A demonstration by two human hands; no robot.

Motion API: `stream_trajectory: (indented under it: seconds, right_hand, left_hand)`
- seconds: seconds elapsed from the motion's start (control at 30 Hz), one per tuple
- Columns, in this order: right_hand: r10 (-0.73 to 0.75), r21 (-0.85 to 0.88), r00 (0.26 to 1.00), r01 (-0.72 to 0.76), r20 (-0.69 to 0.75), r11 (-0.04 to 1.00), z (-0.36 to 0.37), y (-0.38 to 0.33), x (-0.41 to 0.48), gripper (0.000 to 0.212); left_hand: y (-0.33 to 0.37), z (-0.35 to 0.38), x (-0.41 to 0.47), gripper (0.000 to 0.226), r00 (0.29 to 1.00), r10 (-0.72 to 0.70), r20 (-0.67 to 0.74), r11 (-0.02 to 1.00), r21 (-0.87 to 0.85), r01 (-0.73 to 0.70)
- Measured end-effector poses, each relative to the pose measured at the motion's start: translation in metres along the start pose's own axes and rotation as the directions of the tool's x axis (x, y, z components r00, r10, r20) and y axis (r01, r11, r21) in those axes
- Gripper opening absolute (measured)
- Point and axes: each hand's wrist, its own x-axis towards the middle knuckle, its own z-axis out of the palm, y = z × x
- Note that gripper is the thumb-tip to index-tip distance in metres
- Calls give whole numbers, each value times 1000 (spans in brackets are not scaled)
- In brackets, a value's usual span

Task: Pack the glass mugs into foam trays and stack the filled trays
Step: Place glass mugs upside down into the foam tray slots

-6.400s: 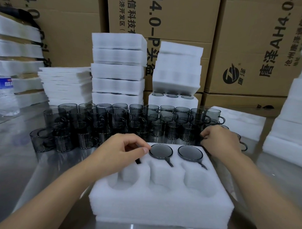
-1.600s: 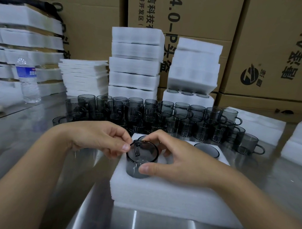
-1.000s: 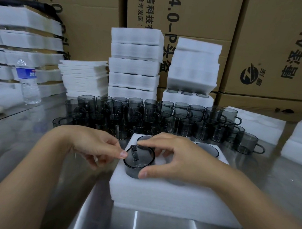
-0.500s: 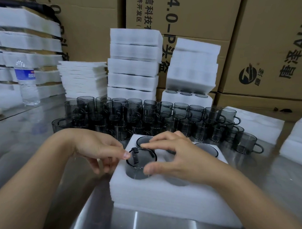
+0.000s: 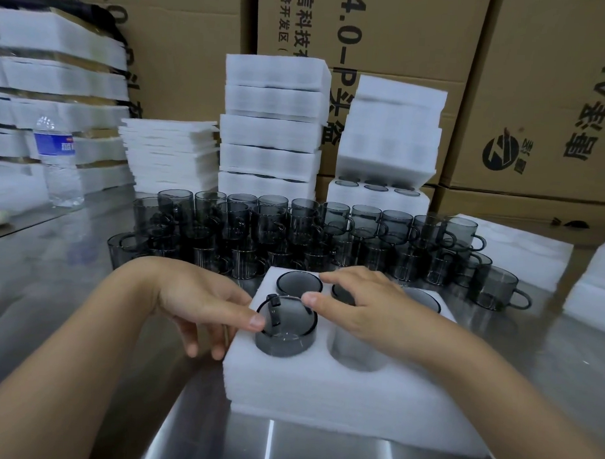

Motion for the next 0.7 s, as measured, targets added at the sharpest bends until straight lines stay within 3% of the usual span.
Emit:
stream_trajectory:
  seconds: [0.07, 0.23, 0.4, 0.5, 0.7]
  right_hand:
    - [-5, -13, 1000, 5, 13, 1000, 0, -1, 0, 90]
    - [-13, -36, 999, 14, 39, 999, -1, -1, 1, 73]
    - [-14, -45, 998, 16, 63, 999, -2, -2, 2, 70]
    - [-17, -47, 998, 20, 65, 999, -1, -1, 3, 69]
    - [-40, -195, 996, 56, 85, 979, 10, 4, 4, 66]
  left_hand:
    - [1, 0, -1, 66, 1000, -19, 10, 1000, -4, 19]
    - [4, 1, 3, 81, 998, -67, 1, 998, -5, 67]
    - [4, 0, 4, 65, 995, -95, 14, 993, -67, 96]
    - [3, -1, 4, 75, 996, -89, 15, 993, -75, 90]
    - [0, -1, 7, 82, 999, -52, 1, 998, -42, 52]
